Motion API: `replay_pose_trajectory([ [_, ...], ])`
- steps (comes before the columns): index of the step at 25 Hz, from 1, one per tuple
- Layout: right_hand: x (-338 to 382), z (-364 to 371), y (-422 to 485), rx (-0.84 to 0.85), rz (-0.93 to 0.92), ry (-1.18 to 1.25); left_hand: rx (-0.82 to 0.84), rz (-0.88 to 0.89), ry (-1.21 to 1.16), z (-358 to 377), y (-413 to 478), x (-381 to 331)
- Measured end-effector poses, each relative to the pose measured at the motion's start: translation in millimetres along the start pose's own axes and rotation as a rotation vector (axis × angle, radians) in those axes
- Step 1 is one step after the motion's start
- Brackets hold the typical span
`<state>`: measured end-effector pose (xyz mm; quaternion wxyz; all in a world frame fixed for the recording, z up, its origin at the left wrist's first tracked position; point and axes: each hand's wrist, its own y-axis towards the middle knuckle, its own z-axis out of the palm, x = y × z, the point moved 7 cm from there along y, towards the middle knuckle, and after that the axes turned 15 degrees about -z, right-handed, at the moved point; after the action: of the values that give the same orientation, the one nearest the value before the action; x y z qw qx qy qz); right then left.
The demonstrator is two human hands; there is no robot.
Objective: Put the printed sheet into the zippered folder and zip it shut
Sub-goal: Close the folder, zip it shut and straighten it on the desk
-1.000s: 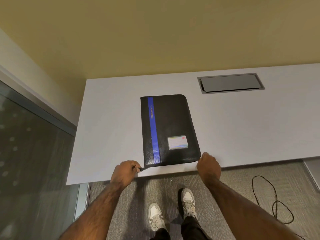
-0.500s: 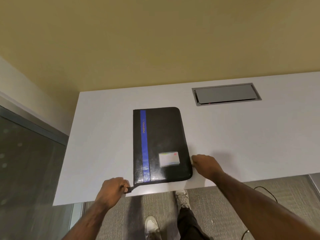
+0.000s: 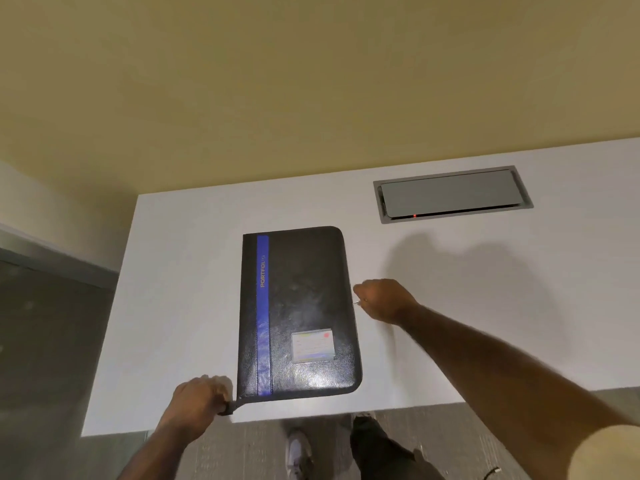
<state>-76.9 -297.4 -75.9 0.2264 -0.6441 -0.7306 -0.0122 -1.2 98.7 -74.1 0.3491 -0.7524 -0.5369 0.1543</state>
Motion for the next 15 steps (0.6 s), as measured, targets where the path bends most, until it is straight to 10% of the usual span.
replay_pose_trajectory([
  [6,-39.3,-20.2,36.4,-0.085,0.094,0.063,0.210,-0.161,-0.028,3.6,14.3,8.6],
  [15,-46.6,4.8,5.6,-0.467,0.623,0.715,-0.294,0.153,-0.187,-151.1,44.5,-169.6],
])
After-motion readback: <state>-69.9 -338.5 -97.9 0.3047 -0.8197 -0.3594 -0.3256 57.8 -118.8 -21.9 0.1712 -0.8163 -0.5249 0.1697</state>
